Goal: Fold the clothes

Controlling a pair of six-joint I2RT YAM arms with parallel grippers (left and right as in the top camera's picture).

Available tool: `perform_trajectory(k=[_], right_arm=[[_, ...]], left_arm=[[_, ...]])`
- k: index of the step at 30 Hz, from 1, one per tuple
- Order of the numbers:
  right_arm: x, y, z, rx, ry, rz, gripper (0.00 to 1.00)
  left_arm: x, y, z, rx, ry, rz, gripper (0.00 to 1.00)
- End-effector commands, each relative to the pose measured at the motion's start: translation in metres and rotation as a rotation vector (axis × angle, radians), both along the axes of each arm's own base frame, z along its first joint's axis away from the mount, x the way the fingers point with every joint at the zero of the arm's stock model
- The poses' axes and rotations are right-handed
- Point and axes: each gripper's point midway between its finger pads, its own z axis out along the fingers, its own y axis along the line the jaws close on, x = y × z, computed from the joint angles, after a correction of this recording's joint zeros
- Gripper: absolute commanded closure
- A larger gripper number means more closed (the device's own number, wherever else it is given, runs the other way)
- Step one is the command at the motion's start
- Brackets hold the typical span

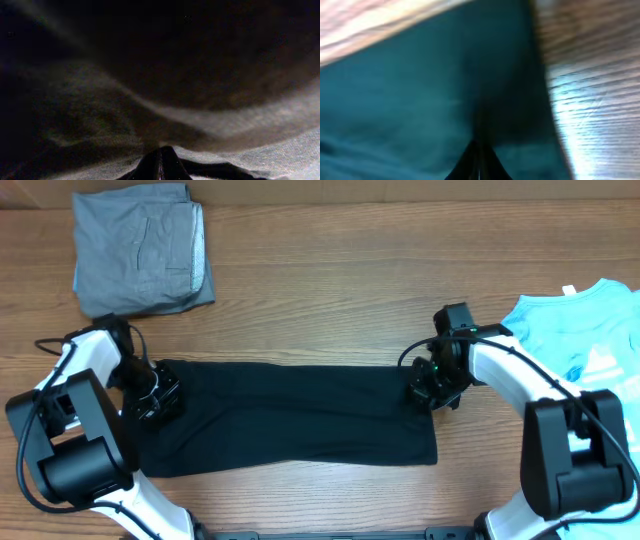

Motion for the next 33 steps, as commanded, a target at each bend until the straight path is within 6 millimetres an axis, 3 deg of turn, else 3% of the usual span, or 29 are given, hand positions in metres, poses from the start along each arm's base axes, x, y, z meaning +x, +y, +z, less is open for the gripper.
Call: perform_trajectory(k=[1,5,9,12,17,21,23,25,26,27,28,31,32,33], right_arm=[[-0.005,-0.006,-0.015,-0.029,0.031,-0.024,0.96],[-0.008,-0.011,-0.026,-0.054,0.047,-0.026,0.96],[-0.009,-0.037,-0.034,-0.223,0.077,-0.149,0.96],[0.005,-0.044,-0.026,-0.254,0.052,-0.199,0.96],[0.042,-0.060,0.024,-0.366,-0.012,-0.203,0.96],[0.061,-0.065,0.061,-0.384,-0.046,-0.213,0.95],[0.066,-0.069,0.079,-0.382,-0.051,-0.229,0.85],[0.068,-0.074,0.090,-0.377,-0.053,-0.217,0.69],[0.066,-0.081,0.095,-0.379,-0.042,-0.194,0.28],[0.062,-0.084,0.095,-0.378,-0.028,-0.181,0.10],[0.057,-0.089,0.094,-0.379,-0.007,-0.172,0.00],[0.048,-0.088,0.088,-0.309,0.031,-0.125,0.00],[0.042,-0.080,0.082,-0.217,0.049,-0.083,0.00],[0.038,-0.076,0.079,-0.177,0.057,-0.068,0.00]], left_arm=[[-0.021,0.039,-0.023,0.124,0.099,0.039,0.96],[-0.023,0.049,-0.020,0.122,0.099,0.074,0.96],[-0.026,0.054,-0.019,0.119,0.105,0.095,0.96],[-0.025,0.057,-0.013,0.117,0.109,0.102,0.96],[-0.007,0.065,0.019,0.135,0.063,0.101,0.96],[0.006,0.068,0.046,0.170,-0.013,0.087,0.96],[0.012,0.068,0.064,0.195,-0.064,0.083,0.96],[0.017,0.068,0.079,0.218,-0.114,0.079,0.92],[0.020,0.067,0.093,0.233,-0.160,0.078,0.83],[0.022,0.064,0.101,0.228,-0.189,0.079,0.75],[0.024,0.060,0.106,0.215,-0.212,0.080,0.66],[0.029,0.045,0.114,0.149,-0.257,0.080,0.08],[0.033,0.036,0.115,0.106,-0.271,0.076,0.00],[0.034,0.031,0.114,0.086,-0.274,0.072,0.00]])
